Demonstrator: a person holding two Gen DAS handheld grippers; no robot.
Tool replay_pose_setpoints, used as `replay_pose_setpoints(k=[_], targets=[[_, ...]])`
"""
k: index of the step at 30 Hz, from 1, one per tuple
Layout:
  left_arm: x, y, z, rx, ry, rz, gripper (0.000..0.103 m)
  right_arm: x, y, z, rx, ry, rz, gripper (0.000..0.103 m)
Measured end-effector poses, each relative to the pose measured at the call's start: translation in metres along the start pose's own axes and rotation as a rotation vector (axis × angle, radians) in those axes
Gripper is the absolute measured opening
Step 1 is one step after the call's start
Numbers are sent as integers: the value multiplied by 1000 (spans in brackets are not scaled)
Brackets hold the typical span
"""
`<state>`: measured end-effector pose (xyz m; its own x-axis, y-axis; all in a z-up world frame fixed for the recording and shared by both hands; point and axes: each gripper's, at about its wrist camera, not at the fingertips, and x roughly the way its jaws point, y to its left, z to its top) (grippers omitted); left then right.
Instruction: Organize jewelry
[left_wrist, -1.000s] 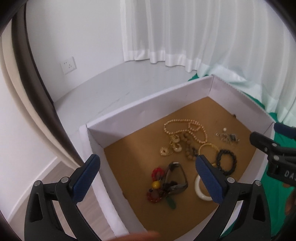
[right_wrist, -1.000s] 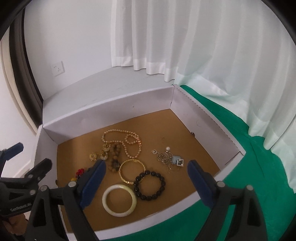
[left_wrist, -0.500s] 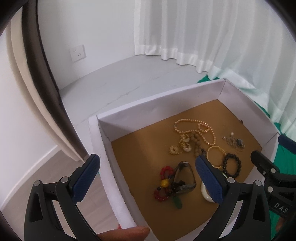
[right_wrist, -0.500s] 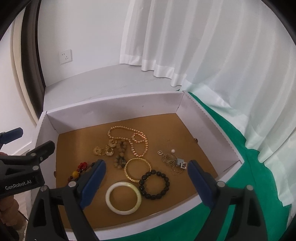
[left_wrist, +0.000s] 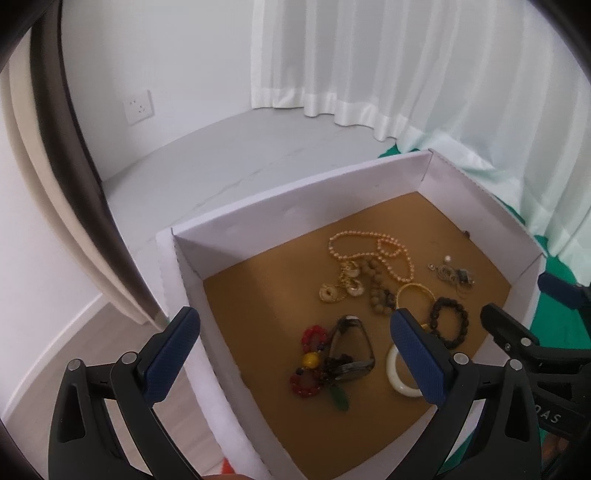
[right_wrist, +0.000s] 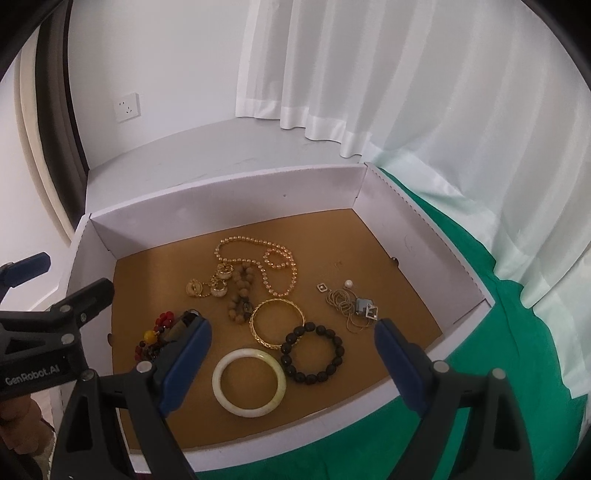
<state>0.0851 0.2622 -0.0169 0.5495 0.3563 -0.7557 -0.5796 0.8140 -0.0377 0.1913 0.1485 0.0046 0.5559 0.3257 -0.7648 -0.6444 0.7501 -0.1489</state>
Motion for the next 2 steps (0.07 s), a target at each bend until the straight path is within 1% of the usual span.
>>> replay_pose_setpoints(k=[2], targets=[[-1,-1,0,10,-8,7,103,1,-3,-2,6,3,3,92]])
